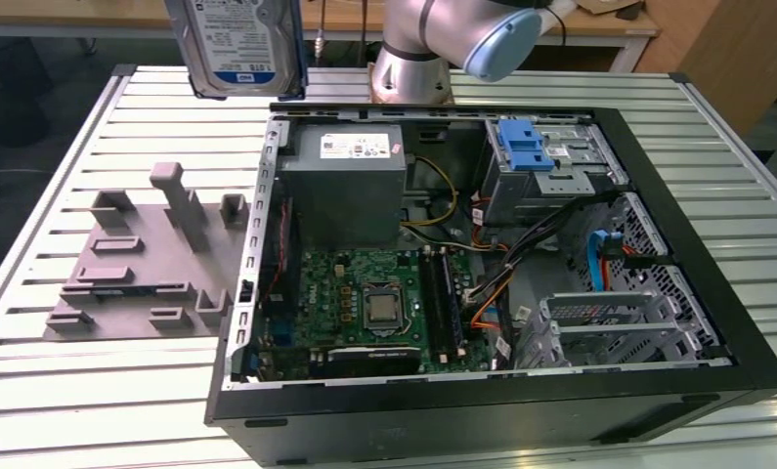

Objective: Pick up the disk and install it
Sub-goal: 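Pick up the disk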

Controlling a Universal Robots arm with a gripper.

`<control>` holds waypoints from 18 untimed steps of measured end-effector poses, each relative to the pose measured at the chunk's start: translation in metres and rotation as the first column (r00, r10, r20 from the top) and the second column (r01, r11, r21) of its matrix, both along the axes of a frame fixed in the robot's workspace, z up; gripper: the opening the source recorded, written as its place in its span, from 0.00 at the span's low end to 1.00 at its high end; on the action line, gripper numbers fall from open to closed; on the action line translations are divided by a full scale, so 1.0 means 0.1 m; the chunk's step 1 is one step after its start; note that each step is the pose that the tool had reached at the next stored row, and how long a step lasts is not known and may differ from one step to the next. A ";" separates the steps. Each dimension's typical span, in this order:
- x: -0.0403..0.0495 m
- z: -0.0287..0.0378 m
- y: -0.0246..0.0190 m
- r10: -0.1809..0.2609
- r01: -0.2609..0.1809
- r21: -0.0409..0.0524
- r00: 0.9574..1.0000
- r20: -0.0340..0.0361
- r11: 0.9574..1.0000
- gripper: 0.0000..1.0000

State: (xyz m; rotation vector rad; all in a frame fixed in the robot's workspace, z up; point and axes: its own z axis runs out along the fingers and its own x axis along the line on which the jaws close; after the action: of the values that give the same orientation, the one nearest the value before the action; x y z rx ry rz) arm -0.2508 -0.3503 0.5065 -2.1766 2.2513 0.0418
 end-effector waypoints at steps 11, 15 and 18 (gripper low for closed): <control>0.189 0.000 0.000 0.000 0.000 0.000 1.000 0.000 1.000 0.36; 0.261 0.000 0.000 0.000 0.000 0.000 1.000 0.000 1.000 0.36; 0.326 0.000 0.000 0.000 0.000 0.000 1.000 0.000 1.000 0.36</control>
State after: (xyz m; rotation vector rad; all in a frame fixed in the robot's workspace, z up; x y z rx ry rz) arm -0.2181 -0.3503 0.5065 -2.1765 2.2513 0.0418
